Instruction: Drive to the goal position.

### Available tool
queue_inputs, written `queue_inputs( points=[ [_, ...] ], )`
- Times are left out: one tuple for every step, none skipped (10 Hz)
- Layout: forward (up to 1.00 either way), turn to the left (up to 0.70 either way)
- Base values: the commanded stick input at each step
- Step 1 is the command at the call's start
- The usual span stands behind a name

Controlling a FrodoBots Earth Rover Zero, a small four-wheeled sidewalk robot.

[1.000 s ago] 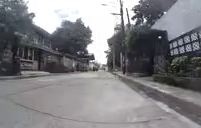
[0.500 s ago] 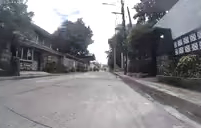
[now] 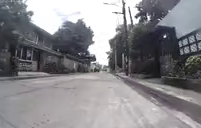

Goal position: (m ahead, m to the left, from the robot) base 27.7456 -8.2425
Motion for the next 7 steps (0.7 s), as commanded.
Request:
queue_inputs(
  points=[
    [0.50,0.00],
    [0.50,0.00],
    [0.50,0.00],
    [0.50,0.00],
    [0.50,0.00],
    [0.50,0.00],
    [0.50,0.00]
  ],
)
